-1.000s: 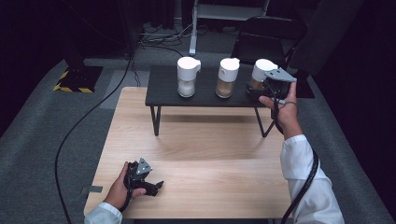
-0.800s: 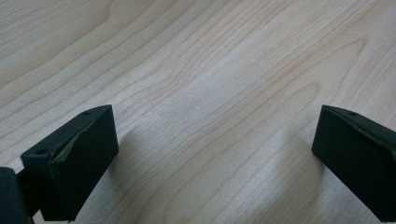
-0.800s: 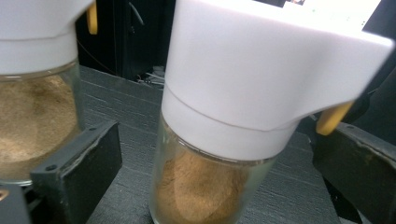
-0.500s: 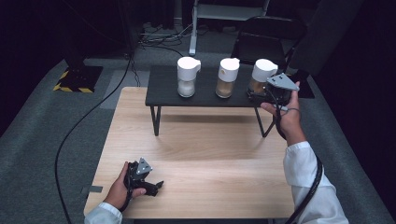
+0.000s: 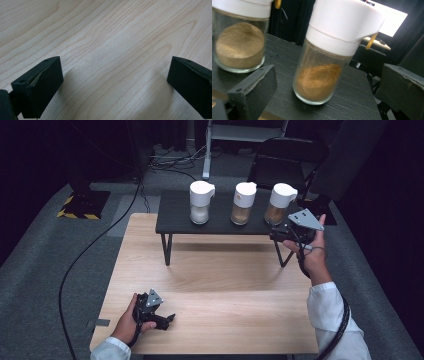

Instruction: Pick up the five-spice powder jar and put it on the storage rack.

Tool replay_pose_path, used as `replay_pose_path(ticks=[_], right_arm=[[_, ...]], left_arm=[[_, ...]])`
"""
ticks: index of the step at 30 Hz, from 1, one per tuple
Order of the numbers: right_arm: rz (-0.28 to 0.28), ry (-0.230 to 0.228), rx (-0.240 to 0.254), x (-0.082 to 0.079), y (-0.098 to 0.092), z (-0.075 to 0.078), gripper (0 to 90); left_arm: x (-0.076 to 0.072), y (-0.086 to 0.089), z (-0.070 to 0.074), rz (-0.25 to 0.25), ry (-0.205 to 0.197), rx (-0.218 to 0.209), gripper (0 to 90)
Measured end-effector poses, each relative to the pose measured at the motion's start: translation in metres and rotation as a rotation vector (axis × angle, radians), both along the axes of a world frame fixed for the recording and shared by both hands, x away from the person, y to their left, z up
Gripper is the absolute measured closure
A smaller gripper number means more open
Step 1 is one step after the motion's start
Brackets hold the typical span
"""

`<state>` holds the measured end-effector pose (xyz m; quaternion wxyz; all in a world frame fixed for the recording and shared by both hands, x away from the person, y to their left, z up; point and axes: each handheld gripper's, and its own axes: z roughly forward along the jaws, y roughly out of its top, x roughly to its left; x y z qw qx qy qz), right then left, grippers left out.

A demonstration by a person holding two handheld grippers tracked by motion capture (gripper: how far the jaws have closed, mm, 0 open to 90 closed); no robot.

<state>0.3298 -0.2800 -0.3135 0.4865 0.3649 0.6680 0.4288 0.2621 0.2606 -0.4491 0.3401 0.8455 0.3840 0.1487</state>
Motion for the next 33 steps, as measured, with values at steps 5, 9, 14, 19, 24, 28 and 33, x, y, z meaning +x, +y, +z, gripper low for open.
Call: replay_pose_path(ticks=[5, 9, 14, 19, 24, 28, 33], right_arm=[[0.041, -0.013, -0.010, -0.012, -0.008, -0.009, 0.8], [0.067, -0.027, -0.015, -0.021, -0.013, -0.016, 0.8], [0.105, -0.029, -0.024, -0.032, -0.017, -0.026, 0.9], [0.156, -0.018, -0.023, -0.040, -0.022, -0.032, 0.9], [0.183, -0.007, -0.047, -0.047, -0.021, -0.041, 0.8], [0.196, 0.004, -0.054, -0.051, -0.019, -0.047, 0.8], [0.212, 0.014, -0.079, -0.055, -0.018, -0.055, 0.8]], left_arm=[[0.000, 0.000, 0.000, 0.000, 0.000, 0.000, 0.0], [0.000, 0.000, 0.000, 0.001, 0.001, -0.001, 0.0], [0.000, 0.000, 0.000, 0.000, 0.001, -0.001, 0.0], [0.000, 0.000, 0.000, -0.001, 0.000, 0.002, 0.0], [0.000, 0.000, 0.000, 0.001, 0.001, -0.001, 0.0], [0.000, 0.000, 0.000, 0.000, 0.001, 0.001, 0.0], [0.000, 0.000, 0.000, 0.001, 0.000, -0.001, 0.0]])
